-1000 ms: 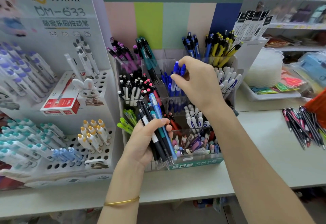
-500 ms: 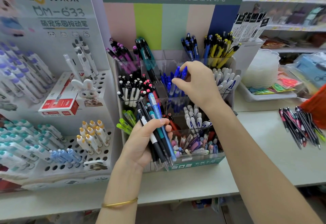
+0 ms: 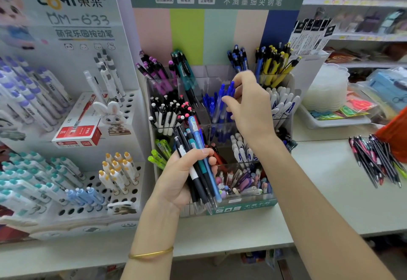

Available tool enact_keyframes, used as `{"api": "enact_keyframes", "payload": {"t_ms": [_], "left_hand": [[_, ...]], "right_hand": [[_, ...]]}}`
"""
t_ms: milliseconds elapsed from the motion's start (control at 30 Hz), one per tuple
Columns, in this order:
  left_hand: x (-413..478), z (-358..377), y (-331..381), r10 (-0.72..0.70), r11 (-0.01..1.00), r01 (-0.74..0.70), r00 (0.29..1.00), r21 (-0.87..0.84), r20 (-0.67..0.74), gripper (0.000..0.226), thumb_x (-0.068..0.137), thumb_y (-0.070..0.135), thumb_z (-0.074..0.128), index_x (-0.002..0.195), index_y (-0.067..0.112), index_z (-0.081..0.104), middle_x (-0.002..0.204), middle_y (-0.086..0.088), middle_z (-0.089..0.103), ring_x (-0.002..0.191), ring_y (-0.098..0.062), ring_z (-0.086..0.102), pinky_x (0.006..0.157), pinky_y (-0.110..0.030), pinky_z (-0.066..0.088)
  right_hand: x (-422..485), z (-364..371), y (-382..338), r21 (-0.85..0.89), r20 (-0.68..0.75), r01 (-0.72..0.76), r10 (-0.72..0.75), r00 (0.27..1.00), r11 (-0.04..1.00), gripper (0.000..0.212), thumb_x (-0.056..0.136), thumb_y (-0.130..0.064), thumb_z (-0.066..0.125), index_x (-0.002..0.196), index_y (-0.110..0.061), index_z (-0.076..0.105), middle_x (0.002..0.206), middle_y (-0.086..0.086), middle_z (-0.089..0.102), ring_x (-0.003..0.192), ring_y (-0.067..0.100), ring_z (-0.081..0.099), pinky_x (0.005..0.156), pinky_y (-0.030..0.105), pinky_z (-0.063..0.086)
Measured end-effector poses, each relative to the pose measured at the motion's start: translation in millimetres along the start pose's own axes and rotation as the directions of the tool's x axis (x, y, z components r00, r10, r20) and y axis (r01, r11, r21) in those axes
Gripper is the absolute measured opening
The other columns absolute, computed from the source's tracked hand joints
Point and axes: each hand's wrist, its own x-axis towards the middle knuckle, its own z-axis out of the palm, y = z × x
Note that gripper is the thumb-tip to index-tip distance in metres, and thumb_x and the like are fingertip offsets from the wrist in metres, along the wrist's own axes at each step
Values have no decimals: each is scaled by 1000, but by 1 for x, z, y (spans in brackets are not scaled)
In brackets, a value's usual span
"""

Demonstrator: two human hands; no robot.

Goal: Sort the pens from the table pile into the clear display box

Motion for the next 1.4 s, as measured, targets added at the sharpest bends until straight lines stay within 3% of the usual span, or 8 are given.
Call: {"api": "enact_keyframes", "payload": {"t_ms": [200, 367, 533, 767, 900, 1000, 1100, 1400], "left_hand": [[2, -2, -1, 5, 1000, -5, 1000, -7, -11, 26, 63, 13, 64, 87, 4, 57, 59, -6, 59, 50, -17, 58, 46, -26, 52], [1, -4, 0, -7, 1000, 7, 1000, -26, 14, 27, 64, 12, 64, 89, 3, 57, 60, -7, 58, 50, -17, 58, 45, -27, 51], [2, -9, -1, -44, 996, 49, 997, -75, 65, 21, 71, 0, 68, 90, 3, 60, 65, -6, 60, 52, -17, 60, 47, -26, 53], [1, -13, 1, -60, 972, 74, 996, -225, 66, 13, 74, 5, 67, 87, 5, 69, 71, -6, 62, 53, -17, 63, 48, -27, 54], [0, -16, -2, -53, 974, 74, 993, -214, 103, 13, 74, 7, 64, 76, 6, 77, 70, -5, 62, 54, -15, 62, 51, -26, 55], [-2, -16, -3, -37, 982, 58, 992, -180, 117, 24, 72, 11, 58, 88, 4, 74, 69, -7, 61, 54, -17, 60, 50, -27, 54], [-4, -11, -5, 6, 996, 0, 998, -93, 63, 21, 76, 0, 62, 96, 3, 61, 68, -10, 63, 52, -20, 61, 46, -31, 53], [-8, -9, -11, 60, 997, -59, 998, 41, -11, 20, 91, -6, 49, 99, 8, 61, 72, -13, 71, 62, -22, 69, 45, -34, 54]], "right_hand": [[-4, 9, 4, -245, 149, -13, 51, 987, 969, 22, 89, -11, 63, 108, -6, 53, 102, 12, 62, 87, 31, 63, 75, 42, 52], [-6, 8, -4, -225, -59, 192, -210, 976, 955, 35, 90, -18, 64, 123, -9, 59, 106, 12, 58, 74, 23, 58, 61, 31, 48], [-6, 28, 6, -214, -81, 218, -239, 968, 952, 7, 82, -5, 69, 88, -2, 68, 90, 13, 57, 66, 30, 59, 52, 31, 45], [-20, 40, 9, -309, -142, 294, -349, 926, 904, 11, 74, -1, 71, 84, -2, 66, 80, 12, 61, 72, 29, 62, 52, 35, 53], [-28, 19, 6, -52, -207, 201, -208, 956, 978, 21, 85, 1, 56, 103, -5, 67, 93, 8, 59, 75, 14, 54, 67, 25, 47], [-43, -2, -11, 282, 132, -44, 7, 991, 958, 10, 90, -20, 61, 94, -15, 69, 82, 1, 62, 71, 13, 56, 69, 31, 50], [-57, -6, -16, 332, 440, -261, 96, 893, 906, 21, 83, -25, 72, 101, -18, 66, 78, 7, 61, 58, 19, 61, 60, 34, 55], [-68, -3, -3, 509, 408, -405, 202, 891, 760, 18, 89, -5, 63, 106, -10, 66, 75, 0, 68, 57, 8, 62, 52, 22, 51]]}}
